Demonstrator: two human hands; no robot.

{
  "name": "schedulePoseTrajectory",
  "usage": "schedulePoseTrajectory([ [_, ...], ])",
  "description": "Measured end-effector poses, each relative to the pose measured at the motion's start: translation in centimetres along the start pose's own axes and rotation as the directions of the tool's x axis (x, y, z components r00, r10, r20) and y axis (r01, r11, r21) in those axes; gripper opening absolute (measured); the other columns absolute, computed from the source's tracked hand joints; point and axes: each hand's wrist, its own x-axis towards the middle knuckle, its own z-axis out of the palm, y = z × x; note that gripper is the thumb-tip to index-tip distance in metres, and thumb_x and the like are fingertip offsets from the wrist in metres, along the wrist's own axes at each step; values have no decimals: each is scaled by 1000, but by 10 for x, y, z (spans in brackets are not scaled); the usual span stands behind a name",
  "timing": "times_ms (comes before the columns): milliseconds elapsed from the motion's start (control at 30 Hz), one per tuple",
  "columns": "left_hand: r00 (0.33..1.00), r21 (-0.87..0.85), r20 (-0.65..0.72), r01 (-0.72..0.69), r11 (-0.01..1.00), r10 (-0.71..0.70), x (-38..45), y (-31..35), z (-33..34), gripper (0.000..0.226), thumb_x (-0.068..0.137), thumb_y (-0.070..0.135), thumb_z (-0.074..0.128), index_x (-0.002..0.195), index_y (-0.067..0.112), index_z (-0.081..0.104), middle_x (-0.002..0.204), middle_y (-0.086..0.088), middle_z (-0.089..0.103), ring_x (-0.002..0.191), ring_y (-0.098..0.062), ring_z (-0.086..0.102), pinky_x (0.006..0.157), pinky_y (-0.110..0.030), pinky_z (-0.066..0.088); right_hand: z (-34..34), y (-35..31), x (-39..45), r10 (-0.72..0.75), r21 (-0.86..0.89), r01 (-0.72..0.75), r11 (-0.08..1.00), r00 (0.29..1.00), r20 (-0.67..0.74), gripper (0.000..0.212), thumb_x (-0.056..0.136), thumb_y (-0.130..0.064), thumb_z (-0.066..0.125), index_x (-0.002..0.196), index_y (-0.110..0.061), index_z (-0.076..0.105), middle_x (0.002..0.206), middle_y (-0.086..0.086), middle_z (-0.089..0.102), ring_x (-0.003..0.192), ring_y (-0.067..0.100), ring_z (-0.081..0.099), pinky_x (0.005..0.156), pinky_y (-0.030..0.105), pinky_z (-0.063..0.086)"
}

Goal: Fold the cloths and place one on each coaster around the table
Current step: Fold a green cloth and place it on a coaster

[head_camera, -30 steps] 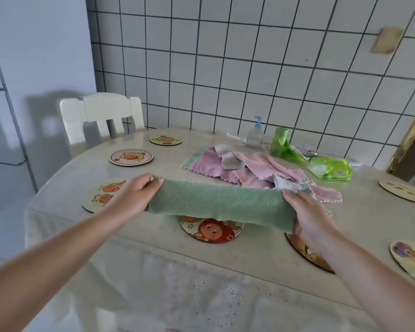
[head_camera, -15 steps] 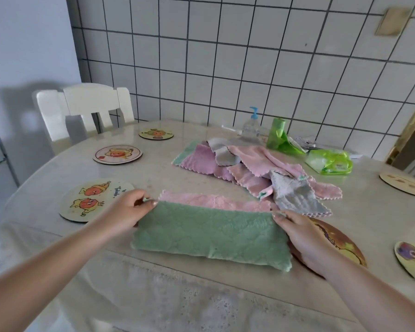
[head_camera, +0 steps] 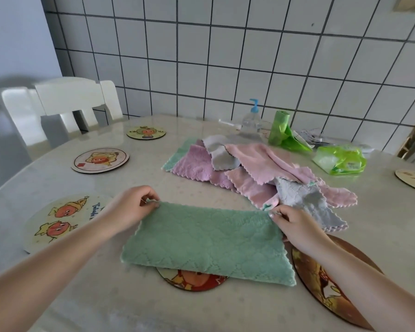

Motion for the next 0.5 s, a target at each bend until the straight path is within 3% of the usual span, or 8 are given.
schedulePoseTrajectory([
  [100,1000,53,19,6,999,-7,7,-4,2,7,85,28,63,83,34,60,92,12,63,85,-6,58,80,-31,48,3,4,7,-19,-19,19,1000,1000,-2,18,96,-27,46,104,-21,61,63,-4,56,39,-1,51,42,13,36],
  [300,1000,100,7,13,995,-14,11,-2,8,6,85,30,63,85,35,60,94,10,63,85,-8,59,81,-34,50,6,8,15,-13,-37,11,999,999,-47,18,94,-26,51,106,-22,63,57,-8,53,34,0,46,38,11,29],
  [400,1000,146,9,0,989,-2,6,1,8,11,85,31,62,89,38,55,103,10,61,89,-10,59,84,-36,49,2,2,9,-28,-133,19,991,997,-69,18,93,-27,51,108,-26,60,75,-14,55,46,3,51,46,19,44],
  [500,992,359,-71,-73,930,105,-5,20,10,34,87,33,59,120,28,54,125,8,52,114,-15,53,100,-38,37,-5,-14,-8,-205,-395,117,911,960,-189,22,92,-27,50,113,-26,54,96,-13,50,70,3,54,64,22,49],
])
